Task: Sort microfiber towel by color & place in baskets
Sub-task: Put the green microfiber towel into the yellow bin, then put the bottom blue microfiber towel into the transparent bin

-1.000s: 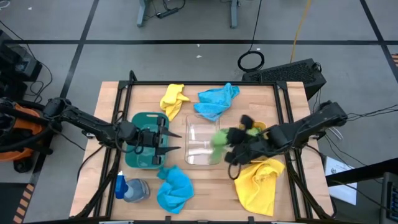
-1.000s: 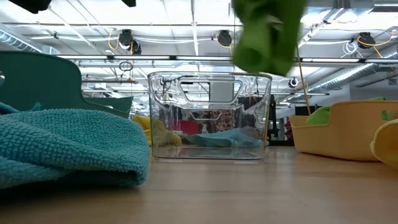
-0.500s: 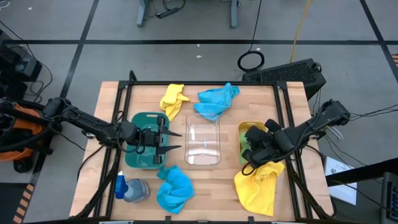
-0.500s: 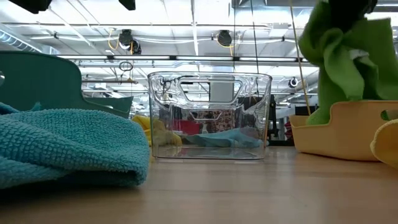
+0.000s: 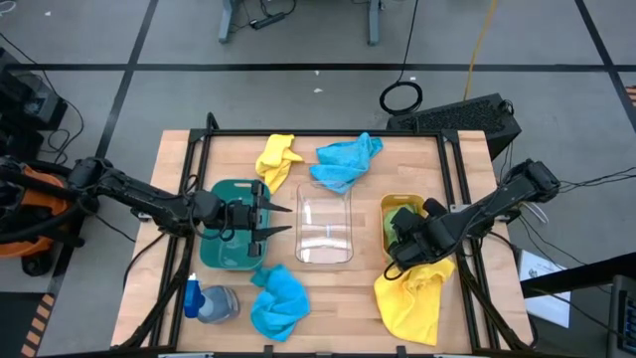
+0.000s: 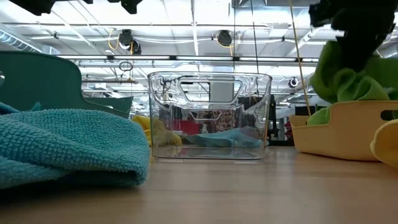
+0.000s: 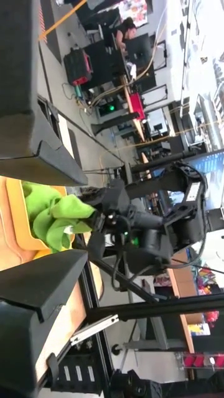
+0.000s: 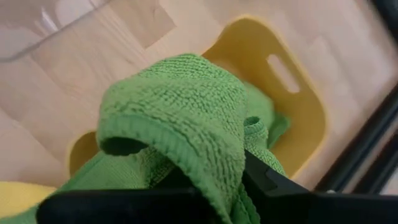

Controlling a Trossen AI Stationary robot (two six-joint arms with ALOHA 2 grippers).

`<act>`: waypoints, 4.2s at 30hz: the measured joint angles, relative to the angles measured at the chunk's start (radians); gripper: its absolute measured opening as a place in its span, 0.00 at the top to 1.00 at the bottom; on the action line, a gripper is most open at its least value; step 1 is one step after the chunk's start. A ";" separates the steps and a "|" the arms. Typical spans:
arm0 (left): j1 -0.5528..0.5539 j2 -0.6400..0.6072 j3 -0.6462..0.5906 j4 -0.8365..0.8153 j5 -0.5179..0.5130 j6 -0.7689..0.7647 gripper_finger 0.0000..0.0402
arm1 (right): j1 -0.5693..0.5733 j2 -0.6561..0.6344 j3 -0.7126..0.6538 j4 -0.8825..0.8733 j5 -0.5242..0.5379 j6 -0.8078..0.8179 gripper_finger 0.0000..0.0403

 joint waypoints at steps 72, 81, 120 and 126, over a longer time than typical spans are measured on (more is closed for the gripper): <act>0.000 0.000 0.000 -0.015 0.023 0.000 0.54 | -0.186 -0.117 -0.316 0.306 -0.302 -0.452 0.93; 0.000 0.000 0.000 -0.015 0.023 -0.001 0.54 | -0.186 -0.118 -0.312 0.347 -0.351 -0.444 0.99; -0.346 0.529 0.384 -0.764 0.055 -0.517 0.34 | 0.046 -0.120 -0.012 0.371 0.331 -0.595 0.84; -0.346 0.624 0.431 -0.804 0.136 -0.578 0.31 | 0.046 -0.121 -0.012 0.374 0.331 -0.587 0.84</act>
